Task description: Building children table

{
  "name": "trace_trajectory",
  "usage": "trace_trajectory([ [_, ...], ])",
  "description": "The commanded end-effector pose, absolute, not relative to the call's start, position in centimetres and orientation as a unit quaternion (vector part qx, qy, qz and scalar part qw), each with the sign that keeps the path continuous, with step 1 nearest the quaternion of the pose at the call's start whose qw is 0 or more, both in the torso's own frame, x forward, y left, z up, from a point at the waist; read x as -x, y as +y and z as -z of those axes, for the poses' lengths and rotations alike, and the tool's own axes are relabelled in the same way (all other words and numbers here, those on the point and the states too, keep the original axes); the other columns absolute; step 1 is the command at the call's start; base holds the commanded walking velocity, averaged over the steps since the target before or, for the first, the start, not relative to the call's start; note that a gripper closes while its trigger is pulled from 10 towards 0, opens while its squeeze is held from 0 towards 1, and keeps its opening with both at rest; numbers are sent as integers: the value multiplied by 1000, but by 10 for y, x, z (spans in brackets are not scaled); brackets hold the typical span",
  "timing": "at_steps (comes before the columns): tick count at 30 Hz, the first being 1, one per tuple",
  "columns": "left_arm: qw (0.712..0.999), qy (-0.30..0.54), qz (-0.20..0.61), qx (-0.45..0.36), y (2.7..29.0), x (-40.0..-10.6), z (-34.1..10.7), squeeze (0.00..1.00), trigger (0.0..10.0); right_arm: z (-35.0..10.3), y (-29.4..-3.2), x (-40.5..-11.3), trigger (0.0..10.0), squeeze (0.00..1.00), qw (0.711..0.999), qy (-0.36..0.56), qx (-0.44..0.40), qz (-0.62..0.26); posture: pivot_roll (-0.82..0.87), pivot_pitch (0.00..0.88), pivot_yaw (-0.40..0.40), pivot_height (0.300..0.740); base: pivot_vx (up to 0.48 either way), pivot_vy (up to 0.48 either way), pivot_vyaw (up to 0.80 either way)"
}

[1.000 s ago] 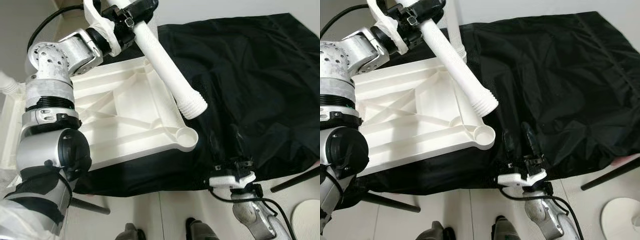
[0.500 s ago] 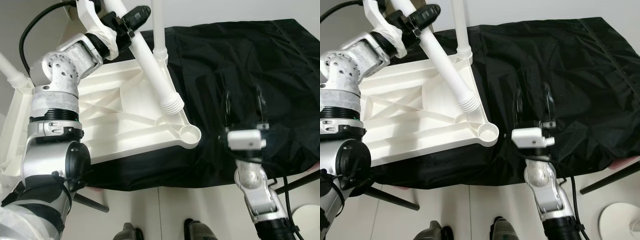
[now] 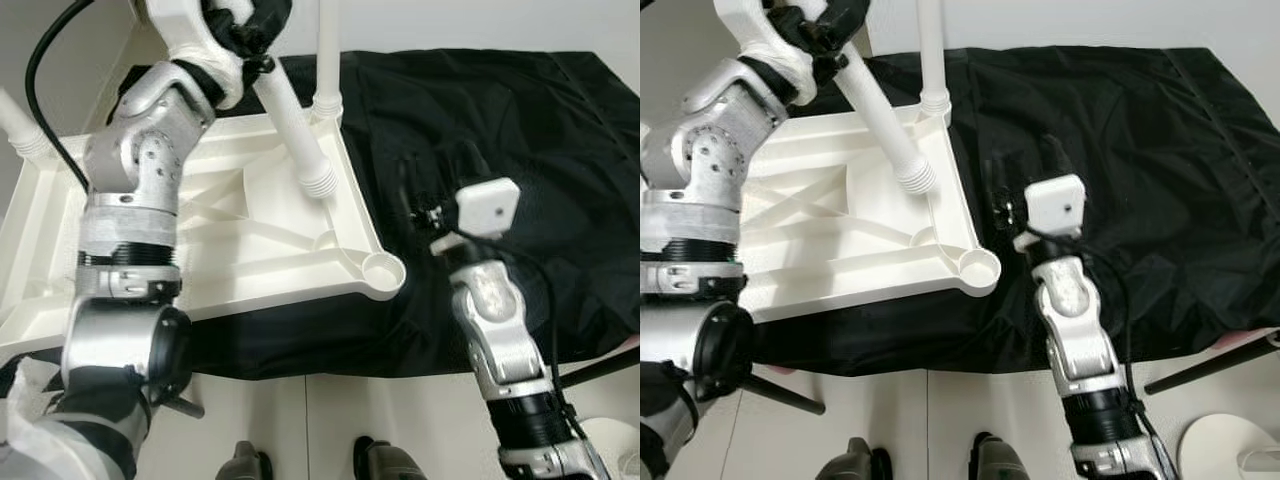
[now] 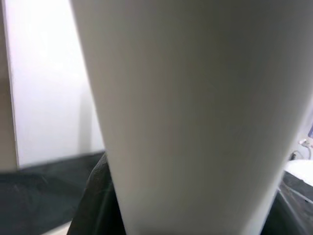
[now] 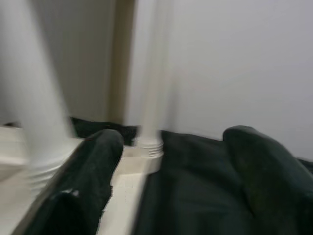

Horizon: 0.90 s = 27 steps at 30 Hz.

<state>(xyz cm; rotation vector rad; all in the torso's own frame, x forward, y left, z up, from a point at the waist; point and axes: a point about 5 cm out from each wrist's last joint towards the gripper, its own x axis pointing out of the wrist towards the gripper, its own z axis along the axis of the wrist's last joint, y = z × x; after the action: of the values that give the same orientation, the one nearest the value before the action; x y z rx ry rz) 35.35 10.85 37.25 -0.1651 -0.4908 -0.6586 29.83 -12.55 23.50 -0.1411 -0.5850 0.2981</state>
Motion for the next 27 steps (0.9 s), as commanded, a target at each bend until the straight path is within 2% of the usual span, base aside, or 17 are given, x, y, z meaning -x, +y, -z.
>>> trace_trajectory([
  [1, 908, -270, 315, 51, 104, -345, -381, 0, 10000, -230, -116, -299, 10000, 1000, 944, -259, 57, -197, -62, 108, 21, 740, 0, 0, 0],
  [3, 905, -281, 316, 36, 96, -340, -382, 0, 10000, -230, -110, -301, 10000, 1000, 943, -242, 51, -223, -62, 108, 21, 740, 0, 0, 0],
  [4, 902, -290, 318, 25, 90, -336, -383, 0, 10000, -230, -106, -303, 10000, 867, 941, -231, 50, -243, -55, 108, 14, 740, 0, 0, 0],
  [5, 900, -295, 320, 20, 86, -333, -384, 0, 10000, -231, -105, -304, 10000, 0, 939, -225, 59, -254, -52, 108, 11, 740, 0, 0, 0],
  [11, 895, -311, 318, 15, 67, -323, -390, 0, 10000, -239, -95, -311, 10000, 0, 924, -231, 103, -287, -41, 98, 12, 740, 0, 0, 0],
  [16, 898, -305, 314, 33, 57, -317, -391, 0, 10000, -243, -89, -323, 10000, 0, 920, -239, 139, -277, -32, 91, 13, 740, 0, 0, 0],
  [27, 901, -295, 315, 48, 57, -312, -386, 0, 10000, -259, -80, -344, 10000, 0, 925, -255, 167, -226, -17, 79, 3, 740, 0, 0, 0],
])
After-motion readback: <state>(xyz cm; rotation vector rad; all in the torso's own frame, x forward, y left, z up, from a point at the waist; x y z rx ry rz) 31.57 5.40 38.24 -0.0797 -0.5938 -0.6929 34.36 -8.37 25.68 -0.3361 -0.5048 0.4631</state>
